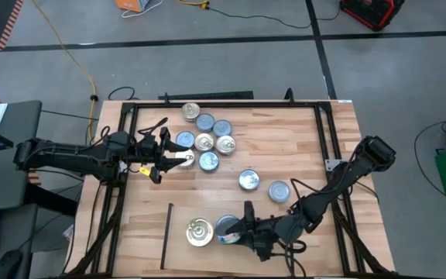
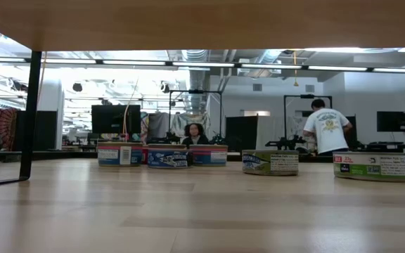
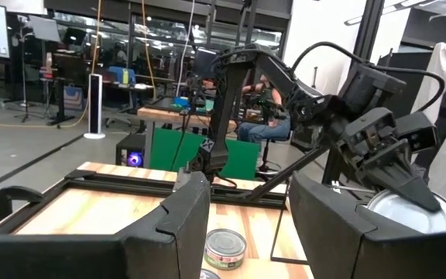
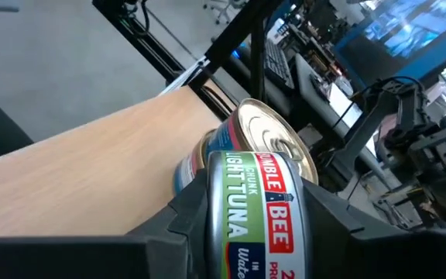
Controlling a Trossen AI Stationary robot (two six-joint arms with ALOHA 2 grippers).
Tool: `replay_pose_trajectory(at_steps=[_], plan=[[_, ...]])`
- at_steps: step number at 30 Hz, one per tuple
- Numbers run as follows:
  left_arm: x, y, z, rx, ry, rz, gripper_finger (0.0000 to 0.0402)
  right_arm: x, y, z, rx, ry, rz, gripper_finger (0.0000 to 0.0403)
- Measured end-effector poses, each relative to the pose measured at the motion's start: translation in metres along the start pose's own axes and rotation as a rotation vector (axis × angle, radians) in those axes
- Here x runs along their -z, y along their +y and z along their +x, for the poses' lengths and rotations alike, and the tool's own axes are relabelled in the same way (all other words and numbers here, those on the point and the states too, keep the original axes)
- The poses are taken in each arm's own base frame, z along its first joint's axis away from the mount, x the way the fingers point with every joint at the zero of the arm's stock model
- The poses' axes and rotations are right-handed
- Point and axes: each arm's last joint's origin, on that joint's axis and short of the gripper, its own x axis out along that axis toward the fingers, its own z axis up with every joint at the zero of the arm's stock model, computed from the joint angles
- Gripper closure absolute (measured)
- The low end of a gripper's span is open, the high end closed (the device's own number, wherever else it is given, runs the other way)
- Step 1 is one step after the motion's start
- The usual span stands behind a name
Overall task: Stack canned seafood by type on shelf
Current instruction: Put the top green and white tuna can on the top of the green and white tuna can on the shelf
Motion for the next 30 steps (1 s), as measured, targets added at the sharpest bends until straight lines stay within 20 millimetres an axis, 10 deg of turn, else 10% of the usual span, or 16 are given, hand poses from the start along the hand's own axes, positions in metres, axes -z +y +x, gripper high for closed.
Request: replay_pose_trajectory(at_steps=[30], plan=[[0.0003,0.0001,0.0000,-0.001,0.003,0.000,0.0233,0.0068,0.0075,-0.0008,-0.057,0.074,0.041,0.0171]])
